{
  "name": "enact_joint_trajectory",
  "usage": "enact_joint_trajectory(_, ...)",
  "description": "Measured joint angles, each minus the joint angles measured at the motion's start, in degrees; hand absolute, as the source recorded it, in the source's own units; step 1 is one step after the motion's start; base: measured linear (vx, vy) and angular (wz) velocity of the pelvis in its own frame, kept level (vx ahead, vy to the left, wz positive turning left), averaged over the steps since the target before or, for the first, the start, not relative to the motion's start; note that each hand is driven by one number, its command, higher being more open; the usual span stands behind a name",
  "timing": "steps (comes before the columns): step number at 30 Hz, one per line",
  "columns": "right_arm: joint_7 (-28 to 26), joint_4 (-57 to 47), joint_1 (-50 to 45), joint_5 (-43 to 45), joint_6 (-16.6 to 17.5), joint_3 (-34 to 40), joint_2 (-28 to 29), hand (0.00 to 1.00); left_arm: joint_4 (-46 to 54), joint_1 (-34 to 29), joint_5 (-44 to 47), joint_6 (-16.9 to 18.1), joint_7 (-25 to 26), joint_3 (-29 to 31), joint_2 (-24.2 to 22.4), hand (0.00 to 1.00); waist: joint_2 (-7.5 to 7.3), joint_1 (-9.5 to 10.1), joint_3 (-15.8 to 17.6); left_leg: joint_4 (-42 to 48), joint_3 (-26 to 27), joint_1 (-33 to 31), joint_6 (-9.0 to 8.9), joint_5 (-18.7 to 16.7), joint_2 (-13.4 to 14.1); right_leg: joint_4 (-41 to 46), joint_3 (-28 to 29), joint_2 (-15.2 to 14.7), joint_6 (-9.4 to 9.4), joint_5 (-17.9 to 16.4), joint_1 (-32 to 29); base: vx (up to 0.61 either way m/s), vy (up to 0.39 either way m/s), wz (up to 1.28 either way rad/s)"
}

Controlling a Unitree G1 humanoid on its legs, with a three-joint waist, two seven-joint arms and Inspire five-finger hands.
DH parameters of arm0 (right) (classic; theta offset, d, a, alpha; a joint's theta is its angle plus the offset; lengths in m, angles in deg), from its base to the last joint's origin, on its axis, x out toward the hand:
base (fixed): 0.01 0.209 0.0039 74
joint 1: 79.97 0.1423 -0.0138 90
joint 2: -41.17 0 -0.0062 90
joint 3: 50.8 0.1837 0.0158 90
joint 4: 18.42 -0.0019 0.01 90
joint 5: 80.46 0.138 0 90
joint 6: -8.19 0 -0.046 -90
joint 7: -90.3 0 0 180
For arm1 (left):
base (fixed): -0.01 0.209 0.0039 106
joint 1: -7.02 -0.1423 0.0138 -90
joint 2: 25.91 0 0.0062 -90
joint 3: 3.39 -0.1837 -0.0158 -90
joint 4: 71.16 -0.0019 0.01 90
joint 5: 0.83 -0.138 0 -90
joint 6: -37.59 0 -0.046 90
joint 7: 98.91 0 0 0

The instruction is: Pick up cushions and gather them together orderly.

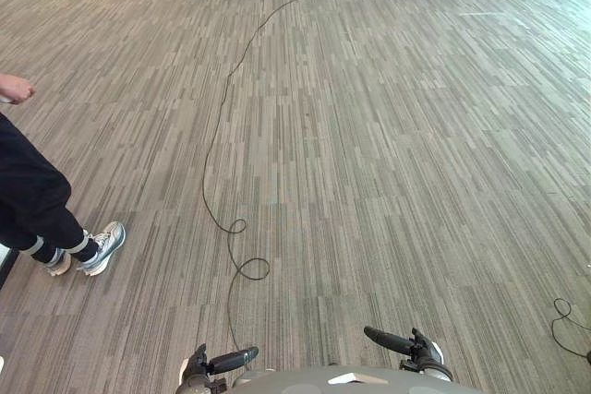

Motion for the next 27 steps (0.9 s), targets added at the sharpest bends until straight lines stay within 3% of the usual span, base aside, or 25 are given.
enact_joint_trajectory(7, 0.24, -0.31, -0.09, 3.33, 0.19, 0.83, 0.19, 1.0, 0.14, 0.29, 0.05, 0.0, 0.1, 0.17, 0.23, 1.0, -0.5, -0.06, 0.55, 3.51, -1.23, -3.55, -0.25, -0.78, 0.53, 3.21, -1.82, -0.4, -0.85, -1.91, -2.89, -0.03, -0.059, 0.13)
enact_joint_trajectory(9, 0.39, -0.49, 0.27, 4.03, 0.26, 1.02, 0.4, 1.0, 1.46, 0.43, 0.57, -0.02, 0.11, 1.03, 0.13, 1.0, -0.9, 0.02, 2.03, 14.06, -1.32, -7.89, -0.52, -4.8, 2.35, 6.18, -2.53, -0.48, -1.27, -4.12, -3.65, -0.07, -0.032, 0.25)
enact_joint_trajectory(10, 0.51, -0.63, 0.4, 4.26, 0.46, 0.78, 0.59, 1.0, 2.47, 0.65, 1.05, -0.03, 0.01, 2.66, -0.13, 1.0, -1.31, 0.02, 2.64, 23.49, -0.08, -11.76, -0.04, -6.33, 4.04, 7.95, -2.69, -0.6, -1.87, -5.93, -4.01, -0.11, -0.031, 0.13)
enact_joint_trajectory(11, 0.63, -0.8, 0.31, 4.94, 0.63, 0.57, 0.6, 1.0, 2.9, 0.61, 1.67, -0.05, 0.11, 4.56, -0.73, 1.0, -1.46, 0.06, 2.94, 35.44, 0.08, -16.98, 0.6, -6.6, 6.39, 9.11, -2.92, -0.53, -2.45, -7.03, -3.94, -0.07, -0.035, 0.05)
enact_joint_trajectory(13, 0.86, -0.96, 0.26, 6.1, 0.87, -0.28, 0.13, 1.0, 4.48, 0.07, 3.75, 0.04, 0.23, 5.92, -1.68, 1.0, -0.93, 0.21, 3.54, 46.29, 0.12, -22.26, 1.7, -6.83, 9.95, 9.98, -2.87, -0.24, -3.08, -8.16, -3.2, 0.04, -0.018, -0.05)
enact_joint_trajectory(14, 1.42, -0.96, 0.35, 6.1, 0.87, -0.38, 0.1, 1.0, 5.81, 0.04, 5.04, 0.24, 0.28, 6.24, -1.91, 1.0, -1.2, 0.33, 3.64, 48.54, 0.01, -24.73, 0.76, -7.39, 11.7, 10.23, -2.72, -0.66, -3.04, -8.85, -2.72, 0.08, 0.003, -0.03)
enact_joint_trajectory(17, 1.58, -1.08, 0.45, 6.11, 0.85, -0.81, 0.02, 1.0, 7.31, 0.17, 5.68, 0.94, 0.14, 6.19, -2.17, 1.0, -1.29, 0.46, 3.8, 43.84, 0.53, -27.68, -0.44, -7.91, 12.28, 11.13, -2.26, -2.71, -2.0, -10.25, -2.63, 0.17, 0.094, -0.03)
enact_joint_trajectory(19, 1.69, -1.3, 0.42, 6.11, 0.56, -0.77, 0.01, 1.0, 7.45, 0.25, 6.79, 1.0, 0.16, 6.28, -2.31, 1.0, -1.46, 0.74, 4.01, 36.51, 1.5, -29.32, -1.14, -7.34, 11.38, 11.06, -1.23, -5.31, -0.03, -11.55, -1.63, 0.3, 0.215, -0.11)
enact_joint_trajectory(22, 1.86, -1.19, 0.22, 6.09, 0.38, -0.74, -0.2, 1.0, 7.41, 0.39, 6.98, 1.55, 0.42, 6.22, -2.69, 1.0, -1.39, 1.98, 3.92, 25.94, 1.36, -30.98, -1.33, -2.06, 9.46, 11.03, -0.23, -8.53, 3.67, -14.47, 0.08, 0.43, 0.355, -0.25)
enact_joint_trajectory(23, 1.82, -1.07, -0.14, 6.07, 0.41, -0.72, -0.2, 1.0, 7.09, 0.03, 7.32, 1.91, 0.48, 6.37, -2.83, 1.0, -1.21, 2.39, 3.64, 25.94, 1.35, -30.8, 0.58, 1.95, 9.66, 11.38, 0.37, -9.41, 5.3, -16.29, 1.6, 0.63, 0.479, -0.31)
enact_joint_trajectory(24, 1.85, -0.46, -0.48, 6.04, 0.36, -0.26, 0.68, 1.0, 6.8, -0.01, 7.38, 1.88, 0.37, 6.98, -1.97, 1.0, -2.84, 2.75, 2.43, 29.2, 2.69, -30.89, 2.5, -0.98, 8.5, 13.12, 0.59, -11.44, 5.79, -17.06, 2.01, 0.57, 0.399, -0.31)
enact_joint_trajectory(26, 1.23, -0.45, -0.81, 6.0, 0.41, -0.21, 1.93, 1.0, 6.69, 0.38, 7.55, 1.88, 0.42, 7.19, -0.86, 1.0, -5.07, 2.9, 1.11, 31.14, 4.1, -29.78, 4.06, -5.05, 6.65, 20.59, 0.94, -14.49, 6.65, -16.55, -0.54, 0.57, 0.379, -0.13)
enact_joint_trajectory(27, 1.23, -0.45, -0.78, 6.0, 0.42, -0.19, 2.11, 1.0, 6.55, 0.53, 7.76, 1.85, 0.39, 7.09, -0.67, 1.0, -5.4, 2.89, 1.11, 31.29, 4.35, -28.96, 4.33, -5.79, 6.25, 23.42, 1.39, -15.01, 6.84, -16.43, -1.25, 0.54, 0.365, -0.09)
